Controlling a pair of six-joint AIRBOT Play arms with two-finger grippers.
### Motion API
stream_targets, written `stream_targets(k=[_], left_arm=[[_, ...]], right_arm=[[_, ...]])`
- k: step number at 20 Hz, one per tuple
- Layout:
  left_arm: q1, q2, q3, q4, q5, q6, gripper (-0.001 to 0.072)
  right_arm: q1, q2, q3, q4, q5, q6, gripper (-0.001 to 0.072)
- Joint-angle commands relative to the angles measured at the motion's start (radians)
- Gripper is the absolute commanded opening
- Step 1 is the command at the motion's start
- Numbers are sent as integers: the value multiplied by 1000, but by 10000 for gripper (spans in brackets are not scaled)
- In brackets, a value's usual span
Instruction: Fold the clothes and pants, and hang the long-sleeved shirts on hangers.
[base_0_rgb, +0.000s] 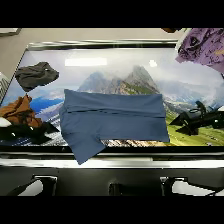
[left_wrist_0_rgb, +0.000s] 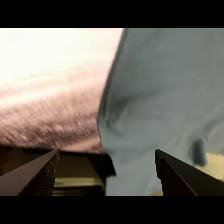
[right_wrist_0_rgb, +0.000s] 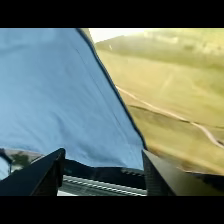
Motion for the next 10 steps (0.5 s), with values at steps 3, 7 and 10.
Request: stream_targets(k=[3,7,10], left_arm=[[-107,108,-283,-163,109,46,674],[-240,105,-294,-191,192,41,673],[-312,84,-294,-202,231,23,554]], right_arm=[[-11,24,-79,81,-45,-40,537],[-11,31,-79,97,-30,-40,532],[-11,42,-79,95,-23,-40,532]])
